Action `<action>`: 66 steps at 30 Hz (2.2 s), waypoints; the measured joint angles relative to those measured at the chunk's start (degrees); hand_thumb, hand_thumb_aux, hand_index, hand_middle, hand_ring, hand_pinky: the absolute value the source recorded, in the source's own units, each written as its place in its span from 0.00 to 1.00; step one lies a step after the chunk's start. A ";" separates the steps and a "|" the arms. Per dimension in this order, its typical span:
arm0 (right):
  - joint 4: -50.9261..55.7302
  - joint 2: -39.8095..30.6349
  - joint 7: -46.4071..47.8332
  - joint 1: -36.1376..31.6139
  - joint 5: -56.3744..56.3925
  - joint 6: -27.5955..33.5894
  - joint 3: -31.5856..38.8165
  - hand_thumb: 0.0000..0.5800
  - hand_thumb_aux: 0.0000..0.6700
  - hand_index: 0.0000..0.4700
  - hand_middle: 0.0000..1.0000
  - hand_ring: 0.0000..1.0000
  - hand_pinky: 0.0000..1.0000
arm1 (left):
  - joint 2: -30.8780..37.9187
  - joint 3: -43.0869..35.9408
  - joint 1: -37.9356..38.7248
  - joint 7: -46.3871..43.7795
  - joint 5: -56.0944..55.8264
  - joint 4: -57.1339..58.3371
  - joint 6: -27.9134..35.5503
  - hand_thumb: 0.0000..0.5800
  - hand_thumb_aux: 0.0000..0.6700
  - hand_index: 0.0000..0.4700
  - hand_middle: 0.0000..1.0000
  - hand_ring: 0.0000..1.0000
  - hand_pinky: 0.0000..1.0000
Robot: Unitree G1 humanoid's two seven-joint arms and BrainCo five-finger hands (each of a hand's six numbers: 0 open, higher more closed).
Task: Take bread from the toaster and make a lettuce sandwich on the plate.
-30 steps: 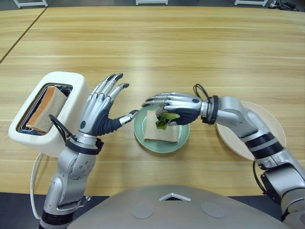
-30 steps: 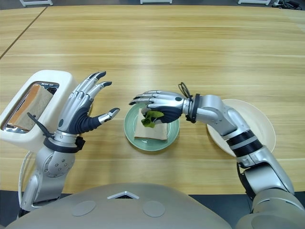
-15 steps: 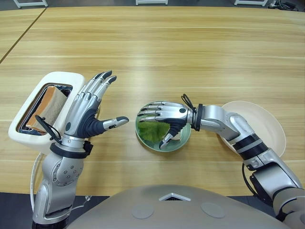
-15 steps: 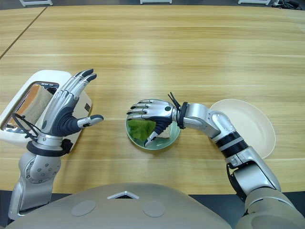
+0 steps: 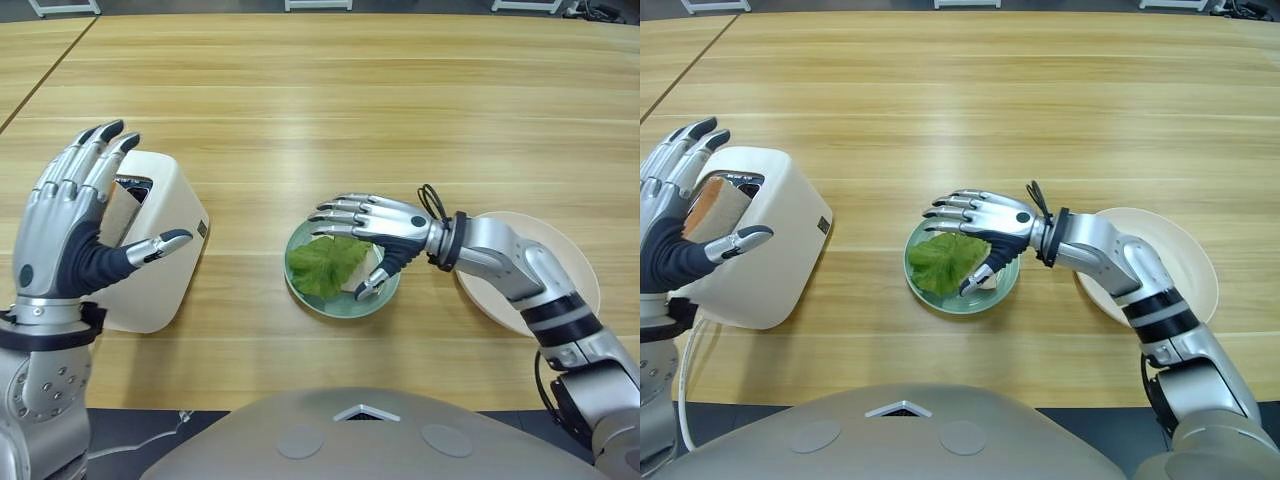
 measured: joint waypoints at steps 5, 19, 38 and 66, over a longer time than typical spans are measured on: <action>-3.09 -2.56 0.10 6.13 9.40 1.15 -6.40 0.00 0.00 0.00 0.00 0.00 0.00 | 0.15 6.10 5.91 -0.46 5.41 4.50 0.31 0.00 0.00 0.00 0.00 0.00 0.00; -3.53 -3.36 -0.47 12.73 13.66 1.46 -13.77 0.00 0.00 0.00 0.00 0.00 0.00 | -1.34 6.50 8.59 -0.28 8.01 10.14 2.94 0.98 0.84 0.84 0.00 0.00 0.00; -2.14 -1.82 -2.62 13.03 11.45 1.14 -15.11 0.00 0.00 0.00 0.00 0.00 0.00 | 4.55 15.34 -4.71 5.50 -8.35 9.86 -3.11 1.00 1.00 1.00 0.00 0.00 0.00; 8.09 0.84 -12.17 6.39 7.94 5.82 -17.61 0.00 0.00 0.00 0.00 0.00 0.00 | 0.71 -56.80 -38.63 24.16 41.18 40.57 -10.84 1.00 1.00 1.00 0.00 0.00 0.00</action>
